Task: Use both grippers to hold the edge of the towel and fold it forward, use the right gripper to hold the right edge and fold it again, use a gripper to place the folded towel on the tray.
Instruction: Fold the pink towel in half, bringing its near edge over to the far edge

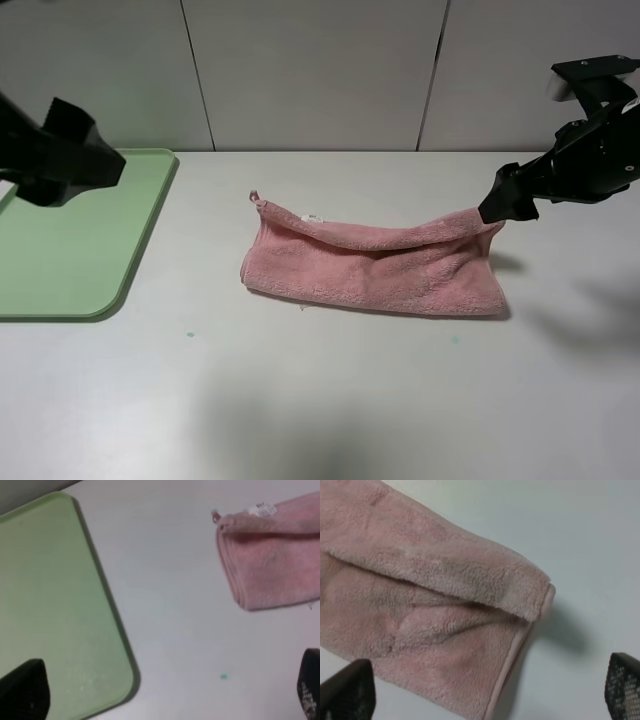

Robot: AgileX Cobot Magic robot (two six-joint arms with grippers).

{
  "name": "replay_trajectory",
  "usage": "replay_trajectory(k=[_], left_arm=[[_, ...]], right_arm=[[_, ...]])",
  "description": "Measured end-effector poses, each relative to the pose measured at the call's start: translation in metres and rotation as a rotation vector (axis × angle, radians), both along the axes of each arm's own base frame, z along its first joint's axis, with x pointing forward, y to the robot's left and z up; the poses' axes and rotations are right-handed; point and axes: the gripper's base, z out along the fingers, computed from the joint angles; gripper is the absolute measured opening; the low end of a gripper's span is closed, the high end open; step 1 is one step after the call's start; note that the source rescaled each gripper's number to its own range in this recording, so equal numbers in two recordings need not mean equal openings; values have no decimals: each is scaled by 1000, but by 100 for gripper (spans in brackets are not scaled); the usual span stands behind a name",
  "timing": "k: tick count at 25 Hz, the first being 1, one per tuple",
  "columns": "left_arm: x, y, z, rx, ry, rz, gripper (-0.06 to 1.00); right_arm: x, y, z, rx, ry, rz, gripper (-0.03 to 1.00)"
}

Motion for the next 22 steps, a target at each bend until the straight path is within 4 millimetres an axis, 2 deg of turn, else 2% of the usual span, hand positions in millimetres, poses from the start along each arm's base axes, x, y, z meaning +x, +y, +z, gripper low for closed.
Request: replay_trajectory(k=[11, 22], left_arm=[[-40, 59, -18, -38, 1, 62, 99], [-68, 88, -36, -93, 49, 35, 99]], right_arm=[[-1, 0, 0, 6, 8, -1, 100], [-2, 1, -1, 1, 16, 12, 100]])
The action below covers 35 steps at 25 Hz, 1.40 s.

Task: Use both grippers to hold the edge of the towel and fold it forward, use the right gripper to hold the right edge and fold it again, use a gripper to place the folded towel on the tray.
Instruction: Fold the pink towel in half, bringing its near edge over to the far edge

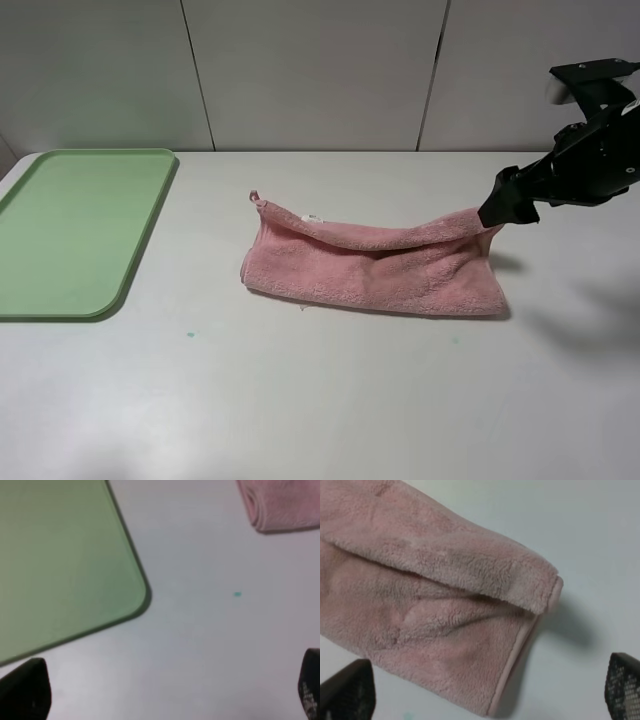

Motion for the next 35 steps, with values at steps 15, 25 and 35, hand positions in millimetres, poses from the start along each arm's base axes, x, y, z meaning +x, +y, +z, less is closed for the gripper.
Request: replay_trajectory(k=[15, 25, 35], left_arm=[[2, 16, -1, 2, 1, 209, 99], [-8, 32, 3, -47, -49, 323, 99], [-8, 32, 3, -50, -51, 323, 99]], right_arm=[[0, 0, 0, -1, 0, 3, 100], [0, 0, 0, -1, 0, 3, 100], [0, 0, 0, -27, -17, 56, 100]])
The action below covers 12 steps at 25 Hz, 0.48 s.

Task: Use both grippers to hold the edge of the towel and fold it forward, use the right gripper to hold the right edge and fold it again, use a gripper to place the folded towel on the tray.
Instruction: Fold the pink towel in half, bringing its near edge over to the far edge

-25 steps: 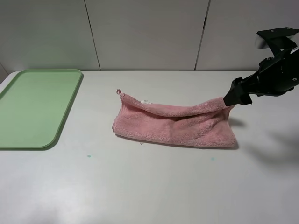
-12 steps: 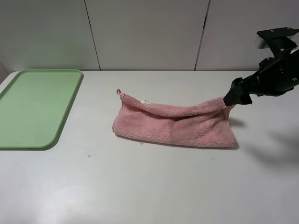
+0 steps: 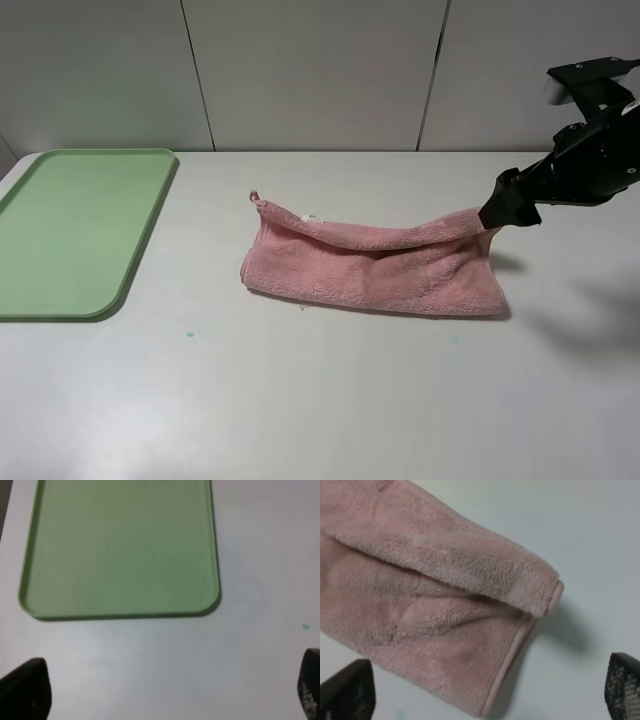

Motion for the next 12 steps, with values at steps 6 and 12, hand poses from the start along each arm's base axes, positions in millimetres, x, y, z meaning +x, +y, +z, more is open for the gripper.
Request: replay_trajectory(k=[6, 12], left_arm=[[0, 0, 0, 0, 0, 0, 99], [0, 0, 0, 0, 0, 0, 99]], right_arm=[[3, -1, 1, -99, -85, 186, 100], [9, 2, -4, -201, -160, 381, 100]])
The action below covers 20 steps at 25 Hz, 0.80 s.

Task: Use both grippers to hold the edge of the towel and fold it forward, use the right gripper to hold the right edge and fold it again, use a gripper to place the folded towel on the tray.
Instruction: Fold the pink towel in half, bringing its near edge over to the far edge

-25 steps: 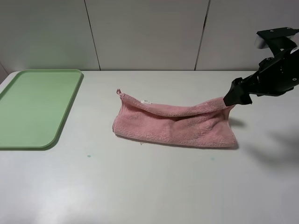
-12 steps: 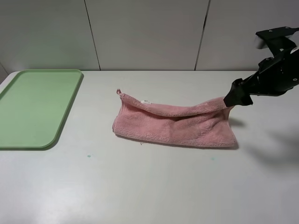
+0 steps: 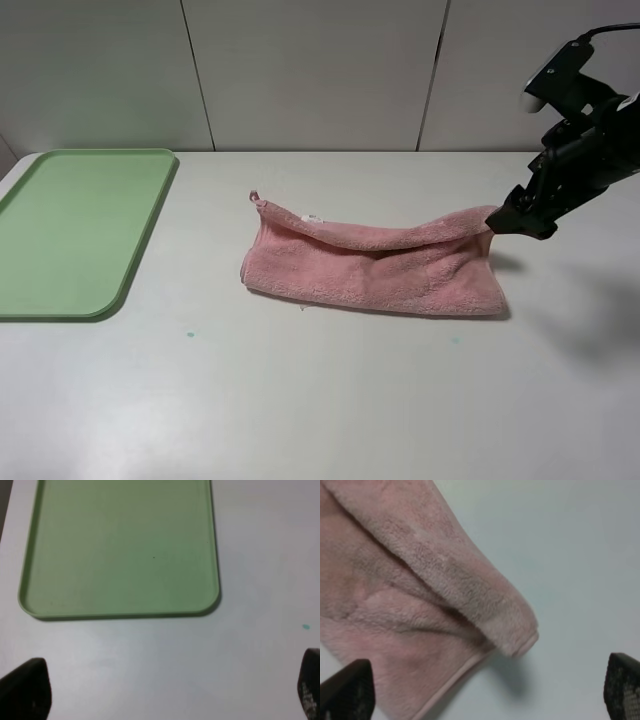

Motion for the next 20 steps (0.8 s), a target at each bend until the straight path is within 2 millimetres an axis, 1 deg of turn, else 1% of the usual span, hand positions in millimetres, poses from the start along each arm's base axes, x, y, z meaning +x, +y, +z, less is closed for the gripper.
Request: replay_trajectory(k=[3, 6, 10, 16, 20], left_arm=[[0, 0, 0, 0, 0, 0, 99], [0, 0, 0, 0, 0, 0, 99], [0, 0, 0, 0, 0, 0, 99], [0, 0, 0, 0, 0, 0, 99], [0, 0, 0, 0, 0, 0, 99]], right_arm=[[9, 13, -14, -26, -25, 53, 100], [18, 33, -29, -46, -67, 104, 100], [25, 55, -45, -53, -116, 141, 100], [25, 84, -74, -55, -98, 194, 100], [25, 98, -89, -70, -115, 228, 100]])
